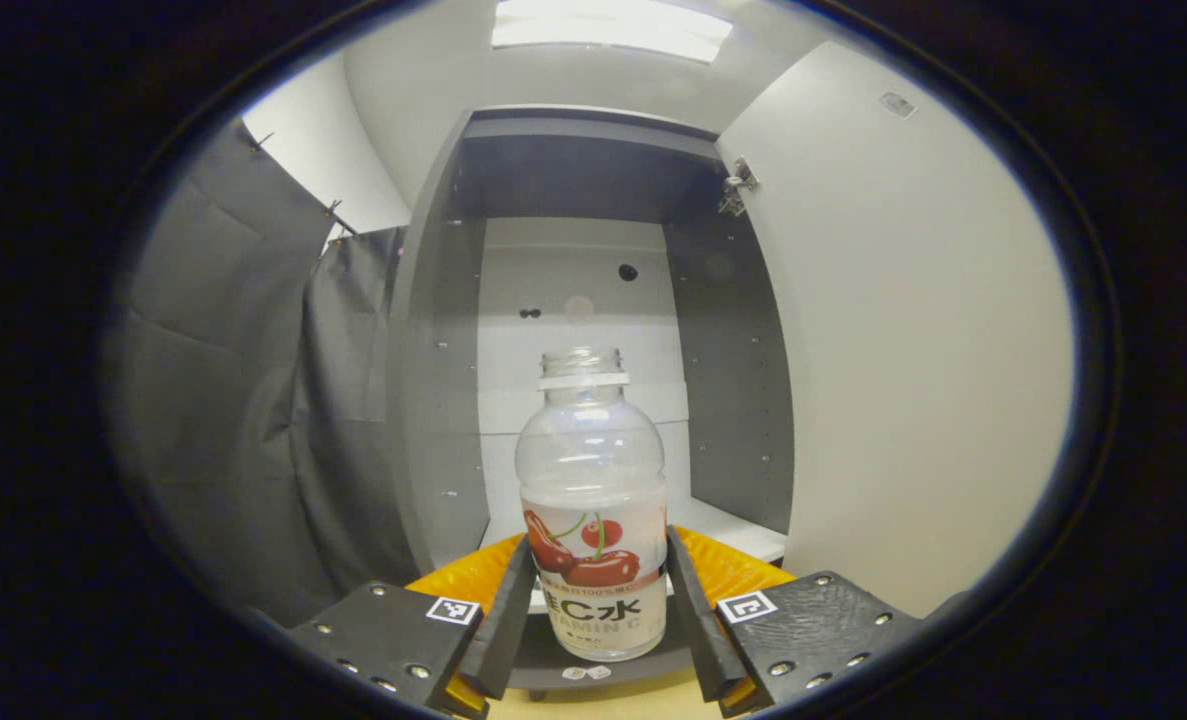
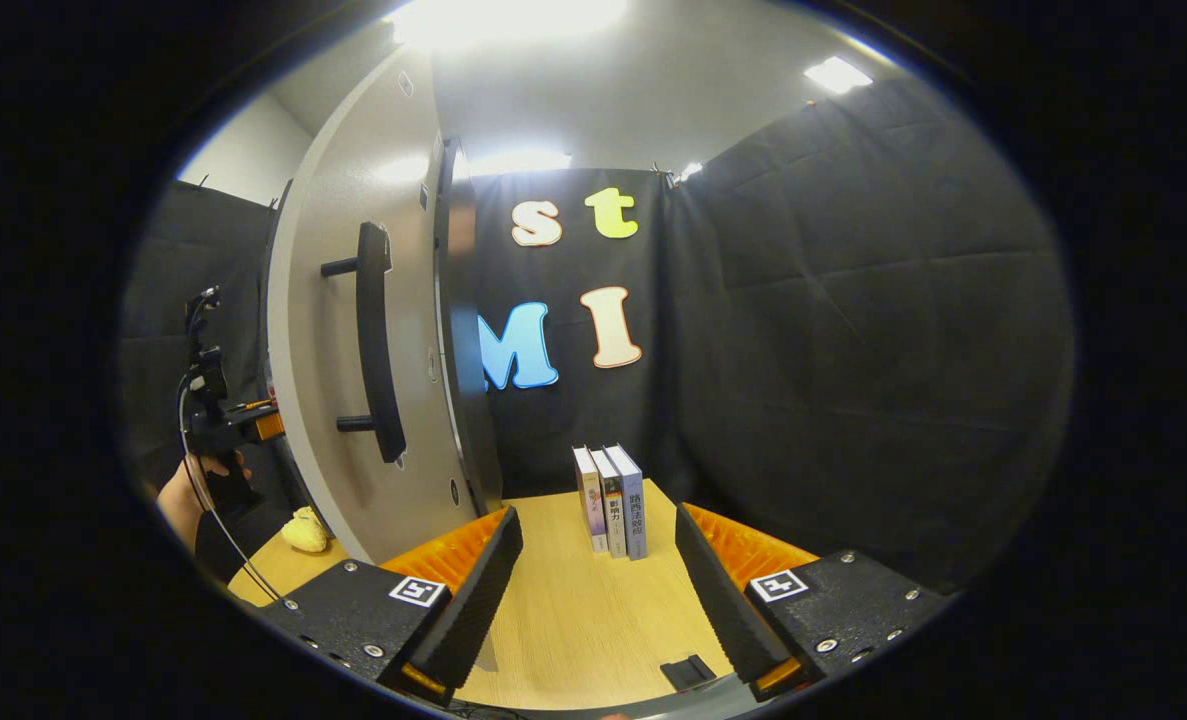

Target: Open the cabinet door with the right hand, grasp the bottle in the cabinet with the left hand and place it on the coaster, then close the cabinet door with the right hand.

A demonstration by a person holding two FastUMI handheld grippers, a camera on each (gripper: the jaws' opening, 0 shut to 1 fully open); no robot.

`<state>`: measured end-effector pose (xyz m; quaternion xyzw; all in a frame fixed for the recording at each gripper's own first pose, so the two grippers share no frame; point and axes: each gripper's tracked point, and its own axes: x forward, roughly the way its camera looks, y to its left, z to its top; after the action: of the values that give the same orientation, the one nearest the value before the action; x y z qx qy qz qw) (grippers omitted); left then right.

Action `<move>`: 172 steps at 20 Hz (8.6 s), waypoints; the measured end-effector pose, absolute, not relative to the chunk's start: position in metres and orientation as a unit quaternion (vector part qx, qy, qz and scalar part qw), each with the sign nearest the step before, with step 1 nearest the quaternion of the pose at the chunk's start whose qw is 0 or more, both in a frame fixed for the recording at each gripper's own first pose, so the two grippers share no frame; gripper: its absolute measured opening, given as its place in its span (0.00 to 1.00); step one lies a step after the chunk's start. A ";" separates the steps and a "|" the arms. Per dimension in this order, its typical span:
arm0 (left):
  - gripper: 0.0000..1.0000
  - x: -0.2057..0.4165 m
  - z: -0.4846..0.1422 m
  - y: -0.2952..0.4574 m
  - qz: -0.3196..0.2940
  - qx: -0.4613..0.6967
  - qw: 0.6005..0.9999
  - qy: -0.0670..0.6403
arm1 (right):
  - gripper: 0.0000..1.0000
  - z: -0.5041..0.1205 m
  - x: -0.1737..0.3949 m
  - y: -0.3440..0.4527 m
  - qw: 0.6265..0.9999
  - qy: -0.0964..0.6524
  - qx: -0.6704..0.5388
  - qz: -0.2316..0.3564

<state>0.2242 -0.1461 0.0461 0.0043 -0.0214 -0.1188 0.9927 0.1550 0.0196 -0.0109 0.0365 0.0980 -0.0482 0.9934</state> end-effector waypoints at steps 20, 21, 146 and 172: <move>0.75 0.076 -0.025 -0.100 -0.080 -0.011 0.996 -0.022 | 0.95 -0.022 0.122 0.025 0.995 0.091 0.037 -0.001; 0.71 0.071 -0.029 -0.101 -0.082 -0.011 0.996 -0.022 | 0.95 -0.023 0.121 0.025 0.995 0.092 0.039 -0.002; 0.79 -0.015 -0.076 0.235 0.060 0.005 0.997 0.043 | 0.93 0.061 0.263 0.334 0.999 0.017 -0.009 0.044; 0.77 0.027 0.014 0.003 -0.031 0.004 0.999 0.007 | 0.93 0.031 0.216 0.157 0.999 0.016 0.000 0.044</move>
<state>0.0270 0.0031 0.0140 0.0038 0.0075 -0.0309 0.9995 0.2159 0.1565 0.0307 -0.0001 0.0161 0.0439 0.9989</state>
